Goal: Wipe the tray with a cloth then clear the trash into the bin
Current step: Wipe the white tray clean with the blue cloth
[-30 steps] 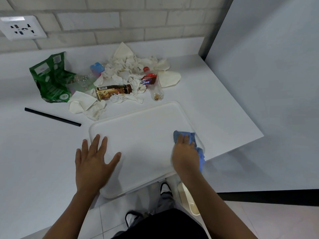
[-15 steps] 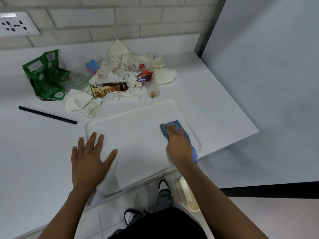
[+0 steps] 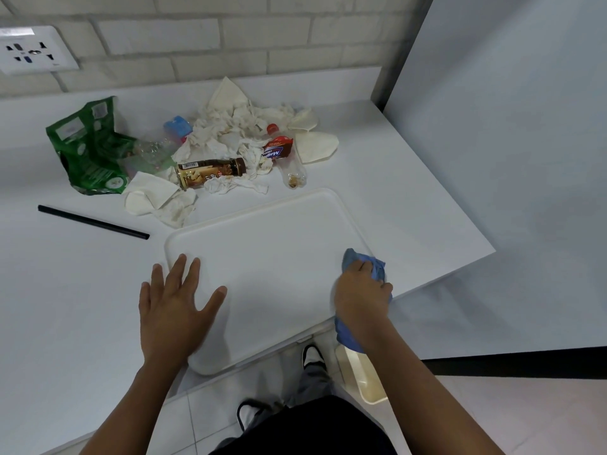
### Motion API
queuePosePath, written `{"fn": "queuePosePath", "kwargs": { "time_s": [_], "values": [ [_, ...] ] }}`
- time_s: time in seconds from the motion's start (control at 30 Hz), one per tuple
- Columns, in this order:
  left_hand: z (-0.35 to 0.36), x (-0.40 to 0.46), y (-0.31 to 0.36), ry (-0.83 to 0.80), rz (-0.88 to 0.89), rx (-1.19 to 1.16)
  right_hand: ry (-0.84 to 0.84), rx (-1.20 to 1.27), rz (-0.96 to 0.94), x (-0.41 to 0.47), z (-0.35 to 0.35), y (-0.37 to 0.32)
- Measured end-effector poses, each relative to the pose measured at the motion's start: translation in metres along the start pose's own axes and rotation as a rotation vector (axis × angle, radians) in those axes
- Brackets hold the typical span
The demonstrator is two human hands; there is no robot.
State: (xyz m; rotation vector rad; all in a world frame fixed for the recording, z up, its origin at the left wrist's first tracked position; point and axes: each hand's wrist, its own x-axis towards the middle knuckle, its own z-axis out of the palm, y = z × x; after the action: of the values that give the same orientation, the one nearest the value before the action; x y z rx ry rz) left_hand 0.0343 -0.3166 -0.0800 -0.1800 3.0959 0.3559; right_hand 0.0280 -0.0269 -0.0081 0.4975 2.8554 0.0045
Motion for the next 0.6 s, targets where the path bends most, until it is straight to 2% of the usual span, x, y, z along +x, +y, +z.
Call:
{"fn": "queuePosePath", "kwargs": {
  "time_s": [0.13,0.23,0.4,0.5,0.6],
  "values": [
    [0.000,0.000,0.000,0.002,0.001,0.011,0.021,-0.221,-0.021,-0.024,-0.006,-0.013],
    [0.000,0.000,0.000,0.000,-0.001,0.011,0.136,-0.142,-0.170,-0.033,0.006,-0.020],
    [0.001,0.000,-0.001,0.009,0.005,-0.001,-0.025,-0.002,-0.318,-0.037,0.037,-0.040],
    [0.002,0.001,-0.002,0.007,0.009,0.019,0.053,-0.010,-0.494,-0.007,0.043,-0.027],
    [0.001,0.001,-0.001,0.007,0.003,0.024,-0.005,-0.003,-0.656,0.037,0.032,0.001]
  ]
}}
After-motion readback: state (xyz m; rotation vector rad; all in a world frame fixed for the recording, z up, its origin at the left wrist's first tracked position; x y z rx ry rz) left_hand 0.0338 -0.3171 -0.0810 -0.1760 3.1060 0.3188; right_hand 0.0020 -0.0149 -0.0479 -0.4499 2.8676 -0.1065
